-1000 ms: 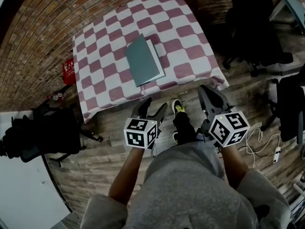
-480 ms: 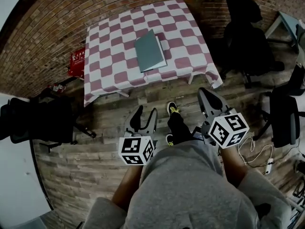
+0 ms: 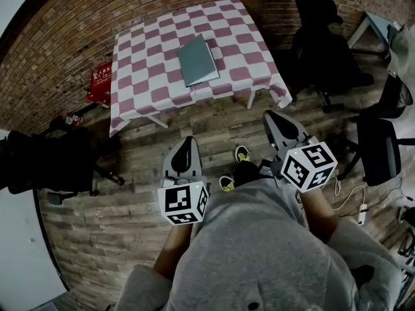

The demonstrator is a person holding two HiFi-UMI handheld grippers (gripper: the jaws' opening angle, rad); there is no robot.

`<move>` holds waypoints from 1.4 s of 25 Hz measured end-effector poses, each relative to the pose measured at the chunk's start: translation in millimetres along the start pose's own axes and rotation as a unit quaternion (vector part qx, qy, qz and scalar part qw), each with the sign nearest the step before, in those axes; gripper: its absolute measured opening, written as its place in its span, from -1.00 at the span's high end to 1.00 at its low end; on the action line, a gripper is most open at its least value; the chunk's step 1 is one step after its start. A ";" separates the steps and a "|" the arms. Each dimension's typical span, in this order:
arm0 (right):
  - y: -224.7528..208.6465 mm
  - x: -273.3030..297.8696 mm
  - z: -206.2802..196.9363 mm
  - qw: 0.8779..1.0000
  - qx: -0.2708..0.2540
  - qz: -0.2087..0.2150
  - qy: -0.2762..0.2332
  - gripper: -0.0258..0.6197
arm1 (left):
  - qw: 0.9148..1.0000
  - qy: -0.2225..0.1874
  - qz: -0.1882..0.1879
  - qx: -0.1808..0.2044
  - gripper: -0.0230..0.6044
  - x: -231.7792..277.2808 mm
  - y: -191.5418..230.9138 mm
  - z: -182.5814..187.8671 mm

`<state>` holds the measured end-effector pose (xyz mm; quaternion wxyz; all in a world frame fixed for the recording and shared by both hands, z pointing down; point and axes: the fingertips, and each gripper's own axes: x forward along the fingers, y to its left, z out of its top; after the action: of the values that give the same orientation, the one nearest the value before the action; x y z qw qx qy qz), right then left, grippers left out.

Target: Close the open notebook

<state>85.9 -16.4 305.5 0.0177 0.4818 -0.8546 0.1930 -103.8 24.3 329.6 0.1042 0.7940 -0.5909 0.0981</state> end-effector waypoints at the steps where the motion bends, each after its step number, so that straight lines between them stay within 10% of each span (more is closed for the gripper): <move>1: 2.1 -1.4 2.6 1.000 -0.006 0.001 0.000 0.84 | 1.000 -0.002 0.004 -0.002 0.89 -2.6 1.8 0.3; 13: 4.6 -19.4 0.7 0.999 -0.041 0.002 0.022 0.84 | 0.999 -0.014 0.031 -0.013 0.89 -36.4 -3.4 6.3; 35: -42.2 -145.2 -21.5 1.000 -0.012 -0.012 -0.001 0.84 | 1.000 0.009 0.002 0.003 0.89 -78.8 -142.6 -22.6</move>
<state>195.3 90.2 307.3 0.0249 0.4921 -0.8509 0.1821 9.8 142.9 322.2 0.1071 0.7923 -0.5910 0.1075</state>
